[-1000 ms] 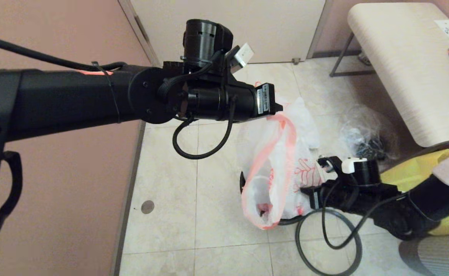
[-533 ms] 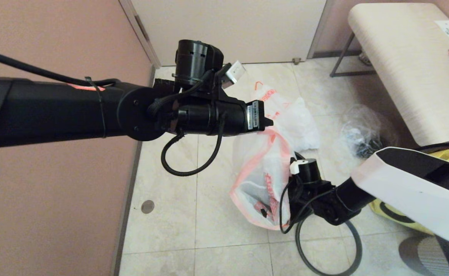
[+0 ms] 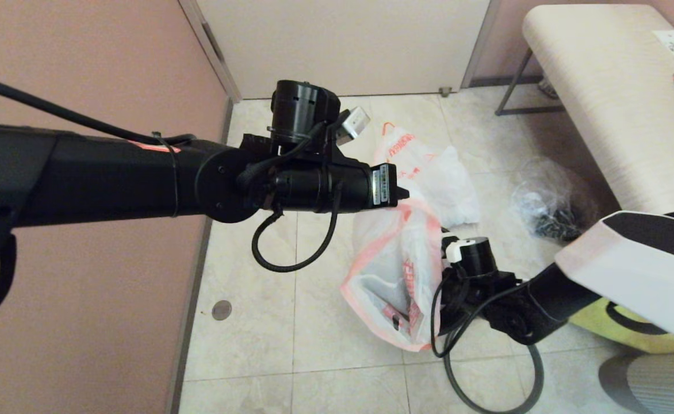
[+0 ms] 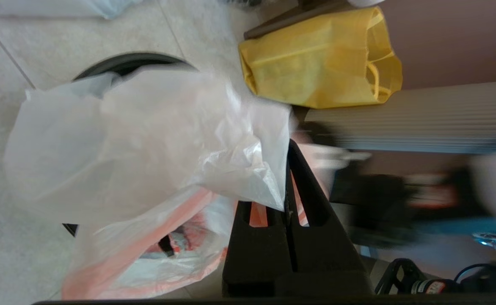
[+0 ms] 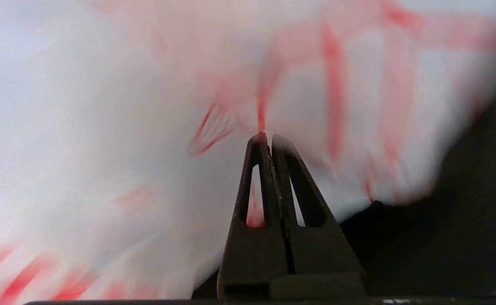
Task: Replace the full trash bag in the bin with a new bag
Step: Put the new garbage bag on the trash can
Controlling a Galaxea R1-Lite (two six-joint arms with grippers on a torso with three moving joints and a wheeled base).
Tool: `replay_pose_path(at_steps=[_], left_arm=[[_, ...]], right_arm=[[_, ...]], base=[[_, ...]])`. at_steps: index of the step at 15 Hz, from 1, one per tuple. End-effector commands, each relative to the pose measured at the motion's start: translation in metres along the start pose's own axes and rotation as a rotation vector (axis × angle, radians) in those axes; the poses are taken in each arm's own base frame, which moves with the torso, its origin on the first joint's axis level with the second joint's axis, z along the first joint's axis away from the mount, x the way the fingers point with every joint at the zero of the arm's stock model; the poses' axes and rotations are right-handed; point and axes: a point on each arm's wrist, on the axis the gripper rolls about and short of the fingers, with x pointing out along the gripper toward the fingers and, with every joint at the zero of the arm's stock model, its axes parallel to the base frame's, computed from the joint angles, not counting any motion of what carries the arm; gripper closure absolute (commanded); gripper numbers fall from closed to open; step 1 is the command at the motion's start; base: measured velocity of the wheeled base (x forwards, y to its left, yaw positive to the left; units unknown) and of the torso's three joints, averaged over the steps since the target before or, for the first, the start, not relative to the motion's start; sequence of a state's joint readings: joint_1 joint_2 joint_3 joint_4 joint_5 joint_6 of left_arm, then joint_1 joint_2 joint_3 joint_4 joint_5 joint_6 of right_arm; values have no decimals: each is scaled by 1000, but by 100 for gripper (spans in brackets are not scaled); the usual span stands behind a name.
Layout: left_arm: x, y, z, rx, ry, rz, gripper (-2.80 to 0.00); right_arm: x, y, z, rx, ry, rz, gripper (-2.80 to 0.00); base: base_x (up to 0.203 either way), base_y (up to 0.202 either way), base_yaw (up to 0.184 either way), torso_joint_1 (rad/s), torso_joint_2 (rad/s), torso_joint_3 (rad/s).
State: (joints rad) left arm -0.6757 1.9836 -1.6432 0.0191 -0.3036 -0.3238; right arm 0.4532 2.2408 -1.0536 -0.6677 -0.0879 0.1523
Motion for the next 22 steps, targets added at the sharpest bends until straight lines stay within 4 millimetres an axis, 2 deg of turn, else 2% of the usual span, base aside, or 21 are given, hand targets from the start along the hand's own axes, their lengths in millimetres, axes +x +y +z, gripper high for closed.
replay_pose_path(at_steps=[1,3,5,7,9,12,13,19,22], left_arm=[[6,2,-3,-6,12,0,0],[8,2,-3,-7,12,-1,0],[10,2,-2,-11,11,0,0],[14,5,-5,-13,21,5,0],[14,4,-7,-15,27,5,0],[17,-7,-6,0,23,-17,0],[17,-10,-6,1,25,-23,0],[21,-20,-13,10,40,-18,0],[16,-21,-10,9,28,-18,0]], right_arm=[[-61,-3,19,28,-55,5,0],[-90,-8,7,43,-23,-4,0],[-107,-12,2,58,-15,0,0],[-120,-12,1,118,-6,92,0],[-130,-22,5,192,-19,125,0],[-140,-26,11,153,-57,127,0],[-143,-27,12,147,-70,131,-280],[-134,-26,2,137,-123,177,-280],[-106,-27,-17,123,-47,163,-280]], base=[[0,0,0,0,0,0],[0,0,0,0,0,0],[0,0,0,0,0,0],[0,0,0,0,0,0],[0,0,0,0,0,0],[0,0,0,0,0,0],[0,0,0,0,0,0],[0,0,0,0,0,0],[0,0,0,0,0,0]])
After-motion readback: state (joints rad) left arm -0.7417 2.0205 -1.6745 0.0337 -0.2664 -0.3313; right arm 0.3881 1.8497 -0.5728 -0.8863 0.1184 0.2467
